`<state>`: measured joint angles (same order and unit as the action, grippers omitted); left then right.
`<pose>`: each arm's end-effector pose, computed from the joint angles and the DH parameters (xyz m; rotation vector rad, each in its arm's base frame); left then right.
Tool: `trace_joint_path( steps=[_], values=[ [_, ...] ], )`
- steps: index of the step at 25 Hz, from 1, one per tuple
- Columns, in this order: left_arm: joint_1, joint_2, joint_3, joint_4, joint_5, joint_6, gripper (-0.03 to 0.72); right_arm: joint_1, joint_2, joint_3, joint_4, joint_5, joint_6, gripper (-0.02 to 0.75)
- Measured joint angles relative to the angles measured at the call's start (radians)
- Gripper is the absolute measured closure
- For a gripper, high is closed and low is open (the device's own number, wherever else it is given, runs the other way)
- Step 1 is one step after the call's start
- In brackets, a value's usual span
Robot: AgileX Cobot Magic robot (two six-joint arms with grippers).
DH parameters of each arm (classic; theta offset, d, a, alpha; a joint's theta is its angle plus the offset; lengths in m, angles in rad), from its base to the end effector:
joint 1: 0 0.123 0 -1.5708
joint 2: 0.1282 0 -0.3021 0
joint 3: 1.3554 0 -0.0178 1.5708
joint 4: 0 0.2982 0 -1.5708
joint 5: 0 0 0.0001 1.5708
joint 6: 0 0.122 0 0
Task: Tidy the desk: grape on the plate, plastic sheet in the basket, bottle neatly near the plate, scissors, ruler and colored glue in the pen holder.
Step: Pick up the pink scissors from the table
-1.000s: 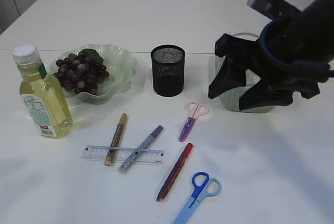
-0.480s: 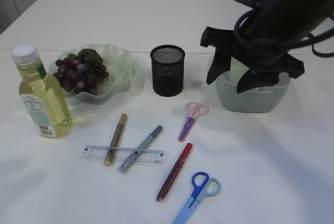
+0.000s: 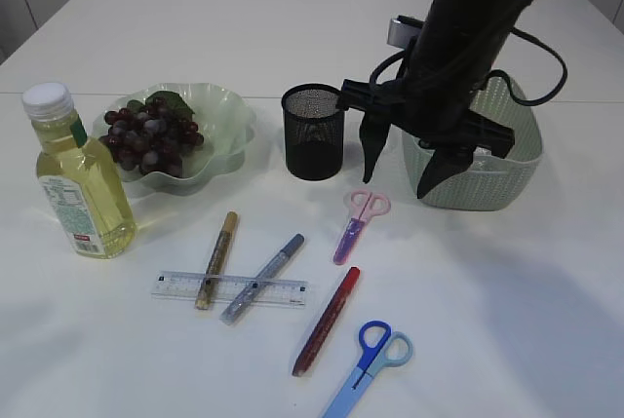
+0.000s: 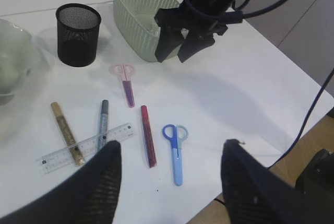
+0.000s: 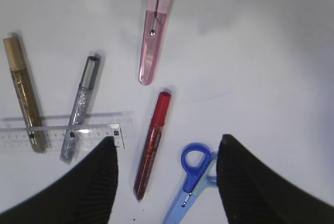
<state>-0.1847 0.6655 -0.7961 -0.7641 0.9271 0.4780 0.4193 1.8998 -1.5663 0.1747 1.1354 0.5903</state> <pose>0.1470 -0.0962 0.3672 0.4970 2.0471 -0.7559 0.4033 0.2008 0.2204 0.3480 3.0153 0.3593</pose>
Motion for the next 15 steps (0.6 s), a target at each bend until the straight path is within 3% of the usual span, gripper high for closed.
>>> trace_joint_path(
  steps=[15],
  values=[
    [0.000, 0.000, 0.000, 0.000, 0.079, -0.002, 0.246, 0.000, 0.229, -0.236, -0.068, 0.082, 0.110, 0.266]
  ],
)
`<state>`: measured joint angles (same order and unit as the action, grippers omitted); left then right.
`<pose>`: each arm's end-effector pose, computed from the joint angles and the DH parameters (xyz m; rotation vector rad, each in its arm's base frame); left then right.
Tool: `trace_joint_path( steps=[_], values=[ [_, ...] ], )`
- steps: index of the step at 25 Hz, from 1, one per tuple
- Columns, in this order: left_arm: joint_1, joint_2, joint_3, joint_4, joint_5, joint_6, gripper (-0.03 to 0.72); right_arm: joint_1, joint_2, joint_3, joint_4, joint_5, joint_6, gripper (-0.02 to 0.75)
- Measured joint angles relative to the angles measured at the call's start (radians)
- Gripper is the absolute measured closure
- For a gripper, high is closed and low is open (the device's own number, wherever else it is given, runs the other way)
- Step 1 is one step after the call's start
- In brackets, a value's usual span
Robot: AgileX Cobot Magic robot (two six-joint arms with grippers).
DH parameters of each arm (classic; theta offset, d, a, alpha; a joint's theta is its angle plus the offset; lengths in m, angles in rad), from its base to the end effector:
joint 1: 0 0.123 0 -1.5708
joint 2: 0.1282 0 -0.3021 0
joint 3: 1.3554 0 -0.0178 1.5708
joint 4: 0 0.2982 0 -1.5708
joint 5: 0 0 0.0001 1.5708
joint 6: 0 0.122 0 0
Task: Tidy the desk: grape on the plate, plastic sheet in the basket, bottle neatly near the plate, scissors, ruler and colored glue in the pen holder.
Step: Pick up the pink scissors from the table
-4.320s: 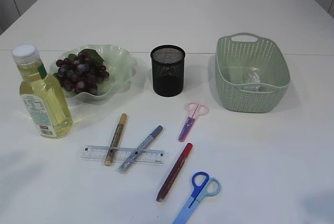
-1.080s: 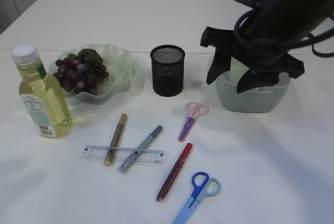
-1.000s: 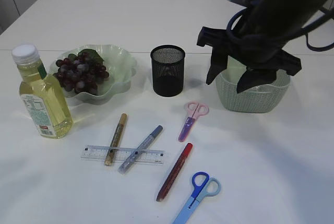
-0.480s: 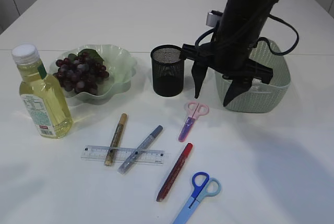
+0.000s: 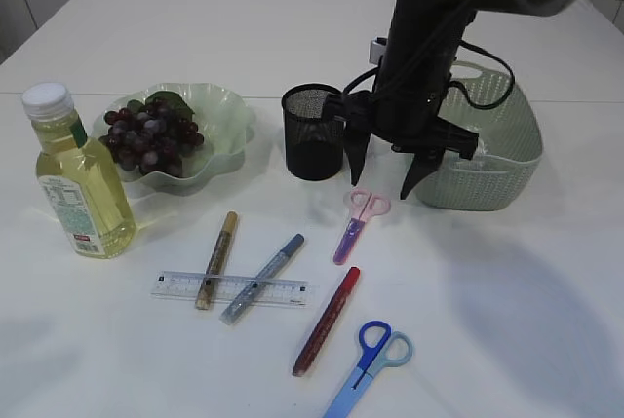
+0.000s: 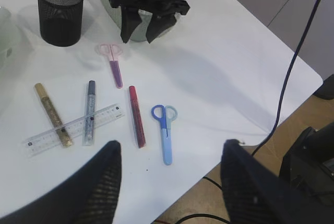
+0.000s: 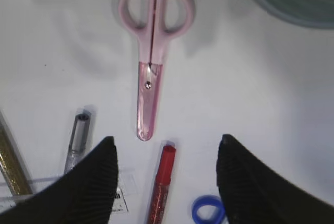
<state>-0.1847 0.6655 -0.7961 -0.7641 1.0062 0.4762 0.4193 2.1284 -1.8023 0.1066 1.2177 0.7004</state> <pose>0.1395 -0.0986 0.3616 0.5493 2.1021 -0.7879 0.4510 0.2144 0.1829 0.4806 3.0532 0.2276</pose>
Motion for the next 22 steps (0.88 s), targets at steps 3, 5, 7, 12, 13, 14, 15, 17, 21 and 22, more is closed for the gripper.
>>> trace_joint_path(
  steps=[3, 5, 7, 12, 13, 14, 15, 17, 21, 22],
  values=[
    [0.000, 0.000, 0.000, 0.000, 0.000, 0.000, 0.246, 0.000, 0.029, -0.038, -0.002, 0.000, 0.006, 0.266],
    [0.000, 0.000, 0.000, 0.000, 0.000, -0.002, 0.248, 0.000, 0.048, -0.061, -0.006, 0.000, 0.012, 0.266],
    [0.000, 0.000, 0.000, 0.000, 0.002, -0.002, 0.248, 0.006, 0.066, -0.075, -0.013, 0.000, 0.016, 0.266],
    [0.000, 0.000, 0.000, 0.000, 0.003, -0.004, 0.251, 0.031, 0.108, -0.084, -0.020, 0.000, 0.028, 0.266],
    [0.000, 0.000, 0.000, 0.000, 0.003, -0.004, 0.251, 0.032, 0.113, -0.088, -0.020, 0.001, 0.031, 0.266],
    [0.000, 0.000, 0.000, 0.000, 0.005, -0.004, 0.251, 0.035, 0.120, -0.095, -0.020, 0.001, 0.033, 0.266],
    [0.000, 0.000, 0.000, 0.000, 0.005, -0.004, 0.251, 0.035, 0.127, -0.104, -0.020, 0.001, 0.035, 0.267],
    [0.000, 0.000, 0.000, 0.000, 0.007, -0.004, 0.251, 0.035, 0.139, -0.121, -0.020, 0.001, 0.041, 0.267],
    [0.000, 0.000, 0.000, 0.000, 0.007, -0.004, 0.251, 0.037, 0.160, -0.140, -0.022, 0.001, 0.052, 0.267],
    [0.000, 0.000, 0.000, 0.000, 0.007, -0.004, 0.251, 0.037, 0.162, -0.140, -0.024, 0.001, 0.056, 0.267]
  ],
)
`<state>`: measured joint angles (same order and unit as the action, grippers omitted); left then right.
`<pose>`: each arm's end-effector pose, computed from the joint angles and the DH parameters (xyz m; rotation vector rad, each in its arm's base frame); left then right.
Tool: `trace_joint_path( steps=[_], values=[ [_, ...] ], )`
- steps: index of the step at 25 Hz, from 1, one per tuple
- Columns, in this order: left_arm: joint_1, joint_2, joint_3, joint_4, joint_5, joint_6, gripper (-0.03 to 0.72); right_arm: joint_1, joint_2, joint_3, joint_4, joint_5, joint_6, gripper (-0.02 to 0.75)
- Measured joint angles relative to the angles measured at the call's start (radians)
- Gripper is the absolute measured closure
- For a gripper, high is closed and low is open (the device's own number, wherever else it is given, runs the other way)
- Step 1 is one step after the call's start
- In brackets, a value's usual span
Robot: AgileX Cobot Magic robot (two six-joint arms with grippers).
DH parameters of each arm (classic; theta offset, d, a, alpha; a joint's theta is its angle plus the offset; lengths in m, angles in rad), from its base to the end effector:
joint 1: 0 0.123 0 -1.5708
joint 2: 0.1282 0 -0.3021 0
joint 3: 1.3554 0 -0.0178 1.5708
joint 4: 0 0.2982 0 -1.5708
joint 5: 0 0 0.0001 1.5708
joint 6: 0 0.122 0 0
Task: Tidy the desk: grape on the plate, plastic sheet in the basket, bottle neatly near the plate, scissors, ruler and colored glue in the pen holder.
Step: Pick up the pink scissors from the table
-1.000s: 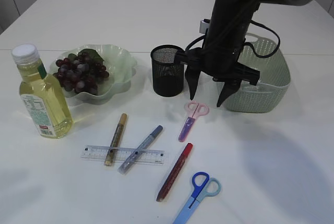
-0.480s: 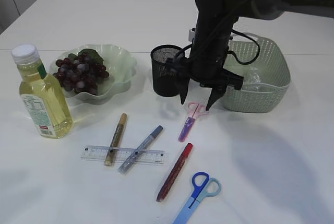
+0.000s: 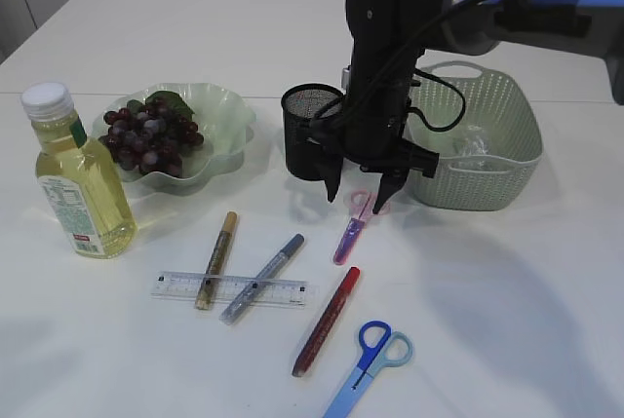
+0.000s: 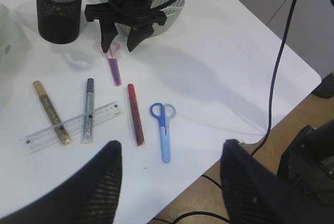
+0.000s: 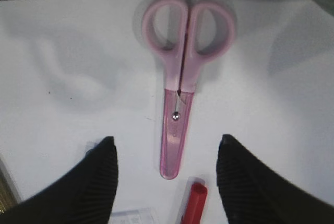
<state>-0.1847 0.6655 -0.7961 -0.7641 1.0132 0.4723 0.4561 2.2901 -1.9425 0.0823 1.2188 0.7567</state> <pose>0.1388 -0.0988 0.3611 0.5502 2.1086 -0.7929 0.4720 0.2420 0.1422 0.5032 3.0648 0.1814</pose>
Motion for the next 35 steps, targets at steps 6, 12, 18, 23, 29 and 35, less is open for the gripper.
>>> trace_joint_path(
  steps=[6, 12, 18, 23, 29, 35],
  values=[
    [0.000, 0.000, 0.000, 0.000, 0.001, 0.000, 0.252, 0.000, 0.008, 0.000, -0.023, 0.000, 0.021, 0.266],
    [0.000, 0.000, 0.000, 0.000, 0.001, 0.000, 0.253, 0.000, 0.010, 0.000, -0.007, 0.000, 0.019, 0.267],
    [0.000, 0.000, 0.000, 0.000, 0.002, 0.000, 0.253, 0.000, 0.010, 0.000, 0.013, 0.000, 0.003, 0.267],
    [0.000, 0.000, 0.000, 0.000, 0.023, 0.000, 0.253, 0.000, 0.010, 0.000, 0.021, 0.000, 0.001, 0.267],
    [0.000, 0.000, 0.000, 0.000, 0.037, 0.000, 0.253, 0.000, 0.012, 0.000, 0.021, 0.000, 0.001, 0.267],
    [0.000, 0.000, 0.000, 0.000, 0.045, 0.000, 0.253, 0.000, 0.022, 0.000, 0.021, 0.000, -0.002, 0.267]
  ],
)
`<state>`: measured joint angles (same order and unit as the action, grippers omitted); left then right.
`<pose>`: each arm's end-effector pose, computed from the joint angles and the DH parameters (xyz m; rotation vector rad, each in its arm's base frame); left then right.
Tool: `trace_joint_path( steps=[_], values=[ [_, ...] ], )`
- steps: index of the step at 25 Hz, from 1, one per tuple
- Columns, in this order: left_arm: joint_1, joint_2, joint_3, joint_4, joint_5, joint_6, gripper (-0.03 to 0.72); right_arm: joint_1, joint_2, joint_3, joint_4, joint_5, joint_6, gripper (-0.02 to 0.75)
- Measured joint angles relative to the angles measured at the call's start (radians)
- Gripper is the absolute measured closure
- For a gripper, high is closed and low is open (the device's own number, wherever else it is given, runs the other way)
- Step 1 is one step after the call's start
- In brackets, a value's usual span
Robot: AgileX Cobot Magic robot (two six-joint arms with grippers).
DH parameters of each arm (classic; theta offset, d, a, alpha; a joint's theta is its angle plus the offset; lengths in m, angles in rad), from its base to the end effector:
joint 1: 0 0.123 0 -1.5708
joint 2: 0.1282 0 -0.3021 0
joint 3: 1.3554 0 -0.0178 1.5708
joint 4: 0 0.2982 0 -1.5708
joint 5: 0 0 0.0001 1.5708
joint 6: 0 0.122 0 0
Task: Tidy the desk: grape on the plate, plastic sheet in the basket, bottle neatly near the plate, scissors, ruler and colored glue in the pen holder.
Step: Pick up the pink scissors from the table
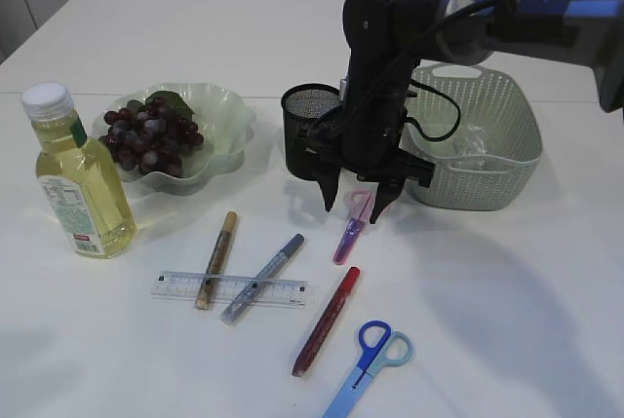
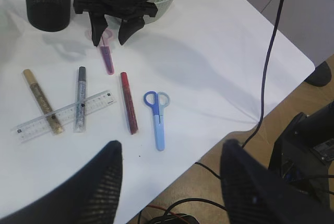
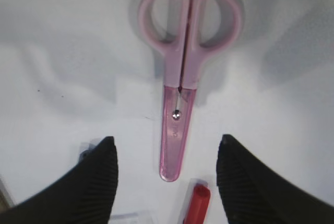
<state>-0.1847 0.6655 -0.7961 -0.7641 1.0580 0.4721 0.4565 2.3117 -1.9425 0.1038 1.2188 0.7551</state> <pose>0.1343 -0.1000 0.3581 0.5811 2.1391 -0.8104 0.4711 0.2446 0.1310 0.5164 3.0917 0.1897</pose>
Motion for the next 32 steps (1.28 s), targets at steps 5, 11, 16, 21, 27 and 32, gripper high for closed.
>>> trace_joint_path(
  steps=[5, 11, 16, 21, 27, 32],
  values=[
    [0.000, 0.000, 0.000, 0.000, 0.001, 0.000, 0.253, 0.000, 0.019, 0.000, 0.010, 0.000, 0.000, 0.267],
    [0.000, 0.000, 0.000, 0.000, 0.009, 0.000, 0.253, 0.000, 0.030, 0.000, 0.013, 0.000, 0.000, 0.267],
    [0.000, 0.000, 0.000, 0.002, 0.015, 0.000, 0.253, 0.000, 0.048, 0.000, 0.018, 0.000, 0.000, 0.267],
    [0.000, 0.000, 0.000, 0.002, 0.023, 0.000, 0.253, 0.000, 0.060, -0.002, 0.022, 0.000, 0.000, 0.267],
    [0.000, 0.000, 0.000, 0.002, 0.025, 0.000, 0.253, -0.018, 0.060, -0.003, 0.026, 0.000, 0.000, 0.267],
    [0.000, 0.000, 0.000, 0.002, 0.027, 0.000, 0.253, -0.020, 0.060, -0.003, 0.027, 0.000, 0.000, 0.267]
  ],
)
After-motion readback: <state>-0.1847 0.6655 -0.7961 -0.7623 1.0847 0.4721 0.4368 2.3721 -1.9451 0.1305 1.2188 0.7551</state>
